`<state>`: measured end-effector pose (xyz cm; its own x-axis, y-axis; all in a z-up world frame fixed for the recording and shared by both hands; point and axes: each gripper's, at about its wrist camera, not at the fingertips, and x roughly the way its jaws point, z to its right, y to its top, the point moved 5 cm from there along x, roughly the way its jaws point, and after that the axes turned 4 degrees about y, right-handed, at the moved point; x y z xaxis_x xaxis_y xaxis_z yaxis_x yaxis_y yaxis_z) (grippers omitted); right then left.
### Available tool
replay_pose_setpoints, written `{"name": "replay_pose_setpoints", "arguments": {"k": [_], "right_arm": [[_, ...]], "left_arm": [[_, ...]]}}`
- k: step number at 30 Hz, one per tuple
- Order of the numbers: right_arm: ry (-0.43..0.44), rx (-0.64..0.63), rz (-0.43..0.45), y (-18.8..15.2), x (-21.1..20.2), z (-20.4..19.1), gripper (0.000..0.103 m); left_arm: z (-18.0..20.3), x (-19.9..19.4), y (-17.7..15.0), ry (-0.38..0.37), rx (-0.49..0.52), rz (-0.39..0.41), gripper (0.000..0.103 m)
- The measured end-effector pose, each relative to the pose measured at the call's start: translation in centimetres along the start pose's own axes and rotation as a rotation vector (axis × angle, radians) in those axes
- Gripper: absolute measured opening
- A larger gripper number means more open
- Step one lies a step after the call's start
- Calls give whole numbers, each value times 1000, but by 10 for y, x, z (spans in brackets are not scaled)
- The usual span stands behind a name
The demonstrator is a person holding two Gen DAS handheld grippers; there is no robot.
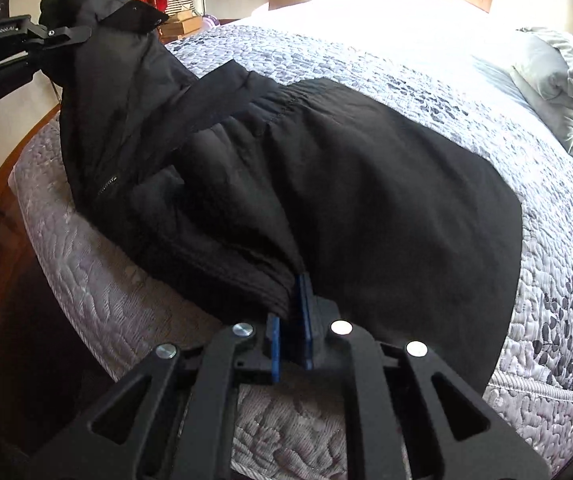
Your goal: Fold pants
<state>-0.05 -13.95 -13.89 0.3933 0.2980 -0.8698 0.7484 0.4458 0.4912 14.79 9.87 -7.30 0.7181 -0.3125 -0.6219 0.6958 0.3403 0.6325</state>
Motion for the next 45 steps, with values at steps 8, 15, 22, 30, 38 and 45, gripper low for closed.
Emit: {"name": "replay_pose_setpoints", "arguments": {"k": [8, 15, 22, 30, 38, 45], "right_arm": [[17, -12, -14, 1, -17, -10, 75], [61, -50, 37, 16, -28, -35, 65], [114, 6, -21, 27, 1, -26, 7], [236, -10, -8, 29, -9, -36, 5], [374, 117, -25, 20, -1, -25, 44], [316, 279, 66, 5, -43, 40, 47]], "left_arm": [[11, 7, -5, -23, 20, -20, 7], [6, 5, -4, -14, 16, -16, 7], [2, 2, -2, -10, 8, -12, 7], [6, 1, -3, -27, 17, -17, 8], [40, 6, -13, -104, 82, -57, 8], [93, 4, -34, -187, 210, -83, 7]]}}
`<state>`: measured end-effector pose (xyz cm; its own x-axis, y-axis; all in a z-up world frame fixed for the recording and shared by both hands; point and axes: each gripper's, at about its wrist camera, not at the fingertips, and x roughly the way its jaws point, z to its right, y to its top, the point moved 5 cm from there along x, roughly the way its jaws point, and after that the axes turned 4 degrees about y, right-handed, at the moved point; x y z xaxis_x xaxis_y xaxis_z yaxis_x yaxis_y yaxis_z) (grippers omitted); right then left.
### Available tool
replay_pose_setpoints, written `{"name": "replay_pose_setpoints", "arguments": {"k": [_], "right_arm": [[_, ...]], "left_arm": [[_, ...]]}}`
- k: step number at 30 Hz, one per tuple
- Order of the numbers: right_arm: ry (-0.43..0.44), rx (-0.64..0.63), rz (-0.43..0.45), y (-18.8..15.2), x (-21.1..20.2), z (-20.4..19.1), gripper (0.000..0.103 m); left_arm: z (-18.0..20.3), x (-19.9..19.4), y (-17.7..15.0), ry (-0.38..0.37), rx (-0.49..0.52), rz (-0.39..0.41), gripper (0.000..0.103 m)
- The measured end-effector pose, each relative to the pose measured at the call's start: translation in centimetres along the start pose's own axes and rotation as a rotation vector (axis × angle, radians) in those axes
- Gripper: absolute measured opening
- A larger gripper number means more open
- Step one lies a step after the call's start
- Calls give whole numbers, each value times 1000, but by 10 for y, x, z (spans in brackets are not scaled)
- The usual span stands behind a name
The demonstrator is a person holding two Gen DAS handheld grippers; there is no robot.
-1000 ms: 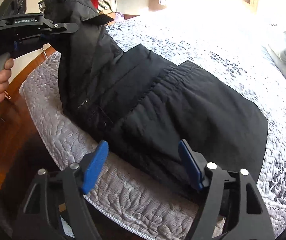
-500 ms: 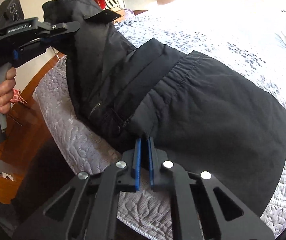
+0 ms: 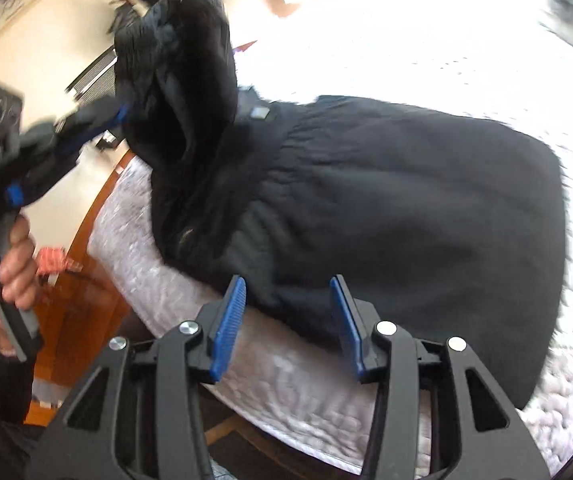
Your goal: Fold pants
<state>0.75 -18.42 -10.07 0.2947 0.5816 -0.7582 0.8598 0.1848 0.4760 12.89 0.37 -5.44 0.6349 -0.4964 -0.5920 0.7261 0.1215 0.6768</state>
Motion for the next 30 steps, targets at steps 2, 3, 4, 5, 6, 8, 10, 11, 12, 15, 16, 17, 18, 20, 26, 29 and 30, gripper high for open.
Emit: {"name": "replay_pose_setpoints", "arguments": {"k": [2, 3, 4, 5, 6, 8, 10, 11, 12, 15, 16, 17, 18, 20, 26, 29, 30], "right_arm": [[-15, 41, 16, -2, -9, 14, 47], [-21, 53, 20, -2, -13, 19, 47], [-18, 65, 26, -1, -14, 23, 47], [-9, 82, 34, 1, -15, 27, 47], [5, 105, 44, 4, -15, 30, 51], [54, 146, 62, 13, -11, 32, 55], [49, 154, 64, 25, -4, 33, 55], [39, 150, 59, 31, 2, 33, 57], [30, 150, 57, 40, 4, 35, 60], [23, 159, 50, 64, 16, 34, 69], [24, 158, 49, 72, 19, 33, 70], [23, 155, 48, 79, 21, 32, 70], [19, 154, 51, 86, 23, 31, 73], [30, 153, 64, 101, 29, 30, 75], [37, 180, 46, 146, 53, 37, 88], [72, 222, 13, 157, 70, 43, 88], [87, 230, 6, 159, 76, 44, 88]], "left_arm": [[-2, -1, -3, 5, -12, -4, 7], [-6, -2, -3, 10, -26, -4, 7], [-12, -3, -2, 20, -42, -1, 7], [-18, -5, -1, 31, -53, 0, 7], [-25, -6, 0, 43, -61, -1, 7], [-36, -3, 1, 67, -63, -15, 13], [-44, 8, 1, 105, -62, -43, 15], [-48, 16, 0, 120, -58, -62, 15], [-52, 24, -2, 149, -51, -83, 15], [-66, 50, -9, 250, -25, -150, 19], [-70, 56, -13, 270, -23, -172, 23], [-74, 61, -16, 284, -25, -193, 32], [-78, 66, -18, 297, -32, -209, 38], [-81, 69, -20, 305, -36, -216, 47], [-83, 65, -21, 328, -41, -205, 78], [-87, 63, -22, 330, -68, -208, 85], [-89, 63, -23, 328, -76, -208, 85]]}}
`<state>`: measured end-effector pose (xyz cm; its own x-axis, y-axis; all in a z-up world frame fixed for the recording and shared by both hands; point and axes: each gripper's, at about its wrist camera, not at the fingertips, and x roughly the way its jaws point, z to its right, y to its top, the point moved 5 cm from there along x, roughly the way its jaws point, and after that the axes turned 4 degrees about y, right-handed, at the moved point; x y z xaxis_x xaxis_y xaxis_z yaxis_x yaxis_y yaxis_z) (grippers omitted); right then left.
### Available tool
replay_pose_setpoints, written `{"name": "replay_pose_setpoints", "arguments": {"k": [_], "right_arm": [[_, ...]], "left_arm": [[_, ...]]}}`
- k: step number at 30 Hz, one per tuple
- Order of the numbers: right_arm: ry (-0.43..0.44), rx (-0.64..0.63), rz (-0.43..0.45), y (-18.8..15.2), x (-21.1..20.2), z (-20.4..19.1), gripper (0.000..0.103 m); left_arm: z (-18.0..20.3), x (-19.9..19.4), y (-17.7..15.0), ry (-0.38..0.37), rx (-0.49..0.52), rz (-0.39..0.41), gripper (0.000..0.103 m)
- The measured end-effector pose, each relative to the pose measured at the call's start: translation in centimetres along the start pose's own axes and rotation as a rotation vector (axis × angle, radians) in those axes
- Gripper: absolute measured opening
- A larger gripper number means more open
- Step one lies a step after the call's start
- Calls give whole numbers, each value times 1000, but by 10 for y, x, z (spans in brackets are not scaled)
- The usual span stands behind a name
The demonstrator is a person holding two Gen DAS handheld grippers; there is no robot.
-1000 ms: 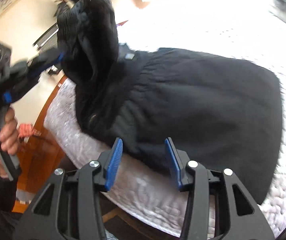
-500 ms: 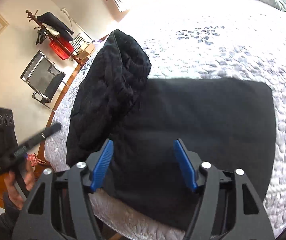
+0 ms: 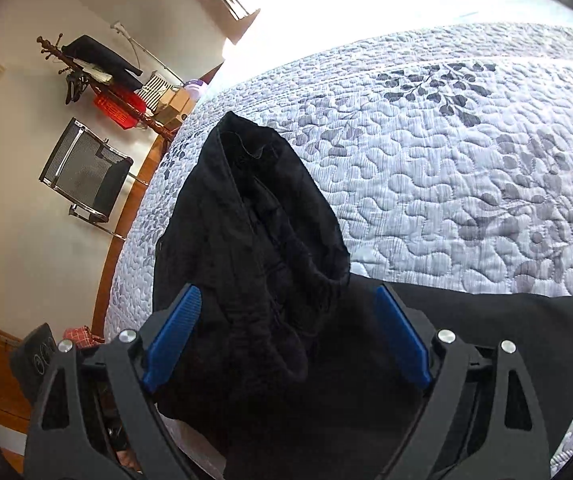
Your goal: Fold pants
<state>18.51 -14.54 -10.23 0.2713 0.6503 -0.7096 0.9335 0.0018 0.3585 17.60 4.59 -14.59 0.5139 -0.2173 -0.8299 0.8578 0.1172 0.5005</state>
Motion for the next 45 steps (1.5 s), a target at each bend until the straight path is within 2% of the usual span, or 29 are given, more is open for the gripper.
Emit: {"name": "replay_pose_setpoints", "arguments": {"k": [1, 2, 3, 5, 6, 7, 9, 14, 19, 28, 31, 40, 45], "right_arm": [[6, 2, -8, 2, 5, 0, 88], [3, 3, -18, 2, 11, 1, 82], [8, 5, -32, 2, 17, 2, 64], [9, 10, -35, 2, 21, 2, 54], [8, -6, -26, 3, 21, 1, 45], [6, -22, -18, 2, 19, 0, 40], [22, -51, 2, 0, 13, -4, 21], [63, -112, 34, -13, -12, -21, 17], [95, -102, 71, -31, -41, -28, 16], [106, -53, 125, -71, -85, -8, 16], [113, -74, 152, -80, -103, -15, 16], [252, -154, 242, -73, -152, -68, 15], [270, -155, 330, -69, -189, -69, 15]], "left_arm": [[-1, 1, 0, -1, -4, -3, 85], [-1, 1, 0, 0, -5, -6, 85], [-2, 1, -1, 2, -5, -7, 85], [-3, 1, -1, 5, -5, -9, 86], [-4, 1, -1, 7, -7, -9, 86], [-6, 1, -1, 8, -11, -9, 87], [-10, 1, -2, 19, -21, -14, 87], [-19, 4, -3, 20, -65, -31, 87], [-18, 1, -3, 31, -63, -19, 87], [-6, 2, 1, 36, -34, -15, 87], [-4, 4, 3, 39, -30, -19, 87], [3, -5, 13, 28, -49, 27, 87], [7, -14, 20, 30, -40, 57, 87]]}}
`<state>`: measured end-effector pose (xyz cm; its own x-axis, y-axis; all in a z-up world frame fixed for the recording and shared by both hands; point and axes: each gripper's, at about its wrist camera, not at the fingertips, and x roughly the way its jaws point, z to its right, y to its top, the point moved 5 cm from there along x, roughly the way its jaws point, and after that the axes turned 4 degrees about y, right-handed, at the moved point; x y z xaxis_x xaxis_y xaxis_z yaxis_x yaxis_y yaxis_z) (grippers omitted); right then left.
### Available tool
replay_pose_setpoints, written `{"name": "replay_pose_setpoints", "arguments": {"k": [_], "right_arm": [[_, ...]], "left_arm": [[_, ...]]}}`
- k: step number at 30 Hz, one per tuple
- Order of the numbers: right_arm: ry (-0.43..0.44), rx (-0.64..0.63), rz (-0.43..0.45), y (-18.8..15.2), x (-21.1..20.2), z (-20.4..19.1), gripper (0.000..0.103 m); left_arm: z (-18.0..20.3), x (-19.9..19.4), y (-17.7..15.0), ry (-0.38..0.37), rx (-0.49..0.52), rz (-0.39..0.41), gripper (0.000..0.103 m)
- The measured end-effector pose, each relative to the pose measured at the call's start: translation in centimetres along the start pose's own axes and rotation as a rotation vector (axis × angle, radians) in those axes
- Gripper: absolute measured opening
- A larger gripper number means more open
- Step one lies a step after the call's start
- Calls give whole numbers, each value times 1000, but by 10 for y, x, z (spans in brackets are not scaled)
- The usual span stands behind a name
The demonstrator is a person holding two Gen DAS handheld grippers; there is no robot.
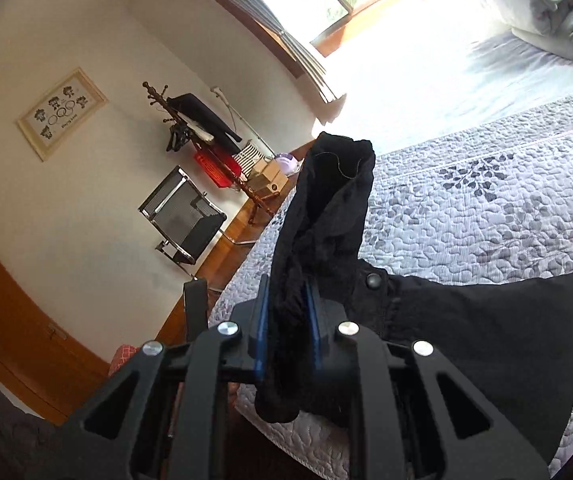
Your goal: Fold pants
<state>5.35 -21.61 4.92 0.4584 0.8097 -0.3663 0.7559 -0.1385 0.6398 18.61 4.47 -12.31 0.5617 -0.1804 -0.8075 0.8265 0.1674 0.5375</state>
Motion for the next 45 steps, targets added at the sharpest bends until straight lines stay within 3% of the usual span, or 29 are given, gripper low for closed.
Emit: {"name": "replay_pose_setpoints", "arguments": {"k": [4, 11, 22, 25, 28, 30, 35, 38, 41, 42, 45], "right_arm": [[-111, 8, 35, 0, -31, 24, 15], [-308, 146, 13, -28, -57, 108, 14], [-505, 267, -139, -84, -46, 197, 16], [-497, 316, -155, -94, -43, 212, 23], [-528, 277, -160, -85, -48, 205, 36], [-533, 246, -143, -72, -53, 198, 58], [-531, 197, -147, -37, -45, 195, 69], [-521, 196, -172, -30, -28, 204, 70], [-491, 235, -195, -30, -11, 214, 67], [-470, 250, -203, -32, -5, 217, 51], [-441, 278, -204, -36, 4, 219, 16]], "left_arm": [[12, 0, 0, -11, 23, -1, 87], [46, 5, -9, -41, 92, -27, 87], [91, 1, -20, -80, 178, -45, 87], [94, 5, -23, -78, 184, -58, 87], [96, 5, -25, -80, 193, -64, 87], [99, 3, -25, -82, 201, -61, 87], [108, -6, -23, -71, 230, -42, 91], [112, -13, -23, -59, 246, -23, 93], [115, -17, -23, -45, 261, -12, 95], [116, -19, -23, -43, 263, -8, 96], [118, -22, -22, -44, 269, -1, 96]]}}
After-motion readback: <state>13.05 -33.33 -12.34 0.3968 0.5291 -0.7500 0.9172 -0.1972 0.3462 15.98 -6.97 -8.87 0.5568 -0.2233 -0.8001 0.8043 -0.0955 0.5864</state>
